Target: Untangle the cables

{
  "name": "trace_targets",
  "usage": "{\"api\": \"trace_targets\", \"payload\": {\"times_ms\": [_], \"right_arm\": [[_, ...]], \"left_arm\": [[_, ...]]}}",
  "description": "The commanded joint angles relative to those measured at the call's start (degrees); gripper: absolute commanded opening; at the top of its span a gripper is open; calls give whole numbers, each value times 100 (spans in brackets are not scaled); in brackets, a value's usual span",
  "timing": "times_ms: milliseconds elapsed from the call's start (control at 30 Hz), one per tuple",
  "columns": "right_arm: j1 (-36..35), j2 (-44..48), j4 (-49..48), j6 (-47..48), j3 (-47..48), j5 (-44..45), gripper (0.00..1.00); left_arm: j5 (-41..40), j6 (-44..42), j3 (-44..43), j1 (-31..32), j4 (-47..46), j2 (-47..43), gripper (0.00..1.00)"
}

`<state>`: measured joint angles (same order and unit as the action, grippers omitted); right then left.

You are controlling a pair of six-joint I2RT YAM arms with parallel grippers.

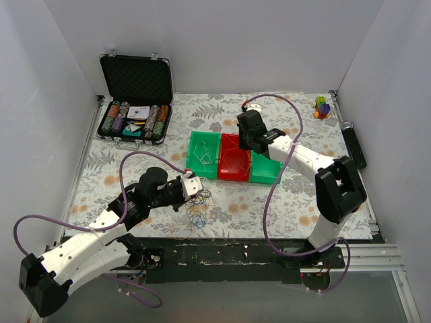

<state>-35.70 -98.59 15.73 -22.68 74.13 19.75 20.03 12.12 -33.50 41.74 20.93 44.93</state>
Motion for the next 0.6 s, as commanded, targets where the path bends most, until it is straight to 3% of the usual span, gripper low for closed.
{"api": "trace_targets", "payload": {"times_ms": [0,567], "right_arm": [[-33,-108,-228,-430,-3,477,1],[-331,-925,-202,-940,207,565,1]], "left_arm": [[89,45,-175,-25,-71,-63,0],[71,71,-105,-34,-106,-168,0]]}}
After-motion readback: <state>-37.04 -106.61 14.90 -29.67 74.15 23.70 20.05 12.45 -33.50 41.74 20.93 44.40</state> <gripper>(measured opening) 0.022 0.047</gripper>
